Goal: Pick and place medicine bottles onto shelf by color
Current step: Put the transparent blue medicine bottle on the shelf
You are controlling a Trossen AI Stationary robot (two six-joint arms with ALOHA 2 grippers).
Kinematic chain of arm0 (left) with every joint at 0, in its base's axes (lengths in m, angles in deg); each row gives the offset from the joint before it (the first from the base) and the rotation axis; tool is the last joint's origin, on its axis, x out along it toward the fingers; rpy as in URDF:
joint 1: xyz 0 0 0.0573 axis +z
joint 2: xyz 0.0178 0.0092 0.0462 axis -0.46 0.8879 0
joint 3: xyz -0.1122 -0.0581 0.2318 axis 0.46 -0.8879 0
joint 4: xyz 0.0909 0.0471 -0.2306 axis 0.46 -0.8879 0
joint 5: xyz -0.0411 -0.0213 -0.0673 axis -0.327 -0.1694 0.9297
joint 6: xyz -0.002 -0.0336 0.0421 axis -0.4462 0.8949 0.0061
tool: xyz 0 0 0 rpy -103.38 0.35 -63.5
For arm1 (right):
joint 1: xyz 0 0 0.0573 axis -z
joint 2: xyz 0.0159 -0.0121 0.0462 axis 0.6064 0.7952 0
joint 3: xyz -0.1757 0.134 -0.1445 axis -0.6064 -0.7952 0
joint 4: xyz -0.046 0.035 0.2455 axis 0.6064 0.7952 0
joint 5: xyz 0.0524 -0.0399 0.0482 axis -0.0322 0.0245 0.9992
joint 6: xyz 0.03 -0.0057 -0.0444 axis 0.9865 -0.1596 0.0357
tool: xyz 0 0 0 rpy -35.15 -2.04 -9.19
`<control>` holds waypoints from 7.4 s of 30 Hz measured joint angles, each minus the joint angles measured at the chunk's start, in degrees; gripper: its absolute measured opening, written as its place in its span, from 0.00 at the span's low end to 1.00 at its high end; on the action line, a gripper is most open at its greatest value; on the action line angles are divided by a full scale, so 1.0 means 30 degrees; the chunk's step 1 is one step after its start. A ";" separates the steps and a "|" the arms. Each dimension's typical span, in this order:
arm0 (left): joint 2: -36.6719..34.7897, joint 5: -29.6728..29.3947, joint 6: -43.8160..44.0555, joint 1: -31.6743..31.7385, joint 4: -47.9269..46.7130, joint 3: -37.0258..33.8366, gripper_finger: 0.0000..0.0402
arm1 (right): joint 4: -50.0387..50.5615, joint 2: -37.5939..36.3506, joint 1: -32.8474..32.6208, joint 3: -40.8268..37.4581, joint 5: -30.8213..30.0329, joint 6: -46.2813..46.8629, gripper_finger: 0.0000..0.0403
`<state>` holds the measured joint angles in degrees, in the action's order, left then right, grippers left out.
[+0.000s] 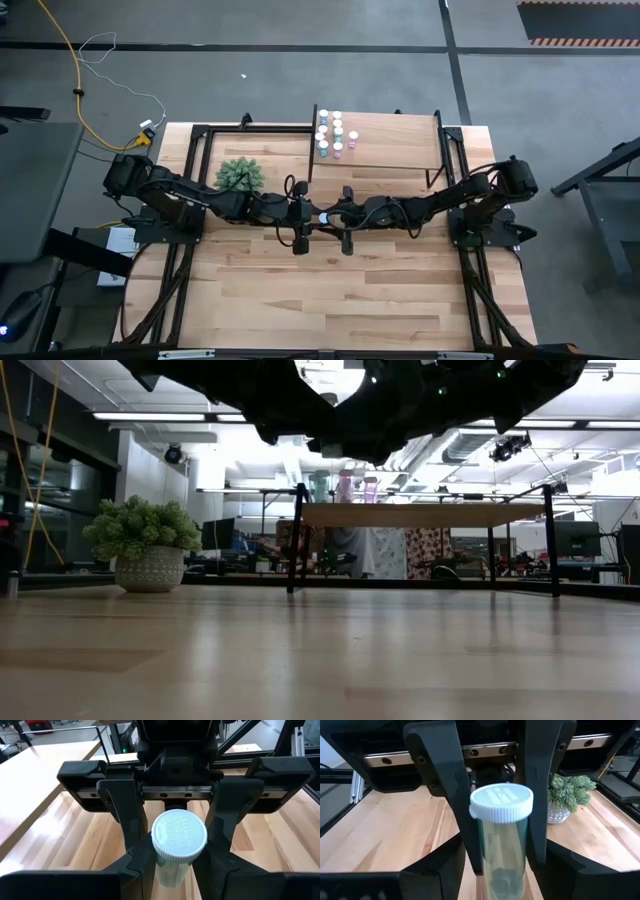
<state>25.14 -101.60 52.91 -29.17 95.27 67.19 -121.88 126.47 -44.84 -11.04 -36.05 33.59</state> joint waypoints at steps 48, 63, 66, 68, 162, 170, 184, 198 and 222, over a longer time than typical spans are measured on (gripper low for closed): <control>-0.0709 -0.0583 0.0469 0.0000 -0.0496 0.0000 0.25 | -0.0549 0.0022 0.0047 -0.0036 -0.0235 0.0176 0.31; -0.0709 -0.0525 0.0996 0.0000 -0.0641 0.0000 0.25 | -0.0492 0.0022 0.0047 -0.0036 -0.0312 0.0146 0.25; -0.0709 -0.0459 0.0984 -0.0025 -0.0662 0.0000 0.26 | -0.0498 0.0022 0.0047 -0.0036 -0.0306 0.0113 0.27; -0.0709 -0.0151 0.0976 -0.0070 -0.0671 0.0000 0.28 | -0.0491 0.0022 0.0047 -0.0036 -0.0370 0.0066 0.27; -0.4301 -0.0092 0.1648 -0.1546 -0.4350 -0.0015 0.47 | -0.7640 0.1545 0.4491 -0.3534 -1.4179 0.2200 0.33; -0.4301 -0.0087 0.1647 -0.1545 -0.4350 -0.0015 0.47 | -0.7652 0.1545 0.4484 -0.3535 -1.4216 0.2186 0.37; -0.4297 -0.0450 0.1647 -0.1545 -0.4343 -0.0007 0.47 | -0.6789 0.0467 0.3652 -0.3592 -1.5573 0.1509 0.37; -0.4301 -0.0532 0.1647 -0.1545 -0.4343 -0.0007 0.47 | -0.6771 0.0386 0.2910 -0.3586 -1.5590 0.1520 0.37; -0.4301 -0.0597 0.1647 -0.1545 -0.4343 -0.0007 0.47 | -0.7656 0.0379 0.5786 -0.3276 -1.2801 0.2226 0.37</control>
<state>12.23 -103.40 57.85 -33.80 82.25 67.17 -144.85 127.60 -27.49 -20.87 -74.45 40.27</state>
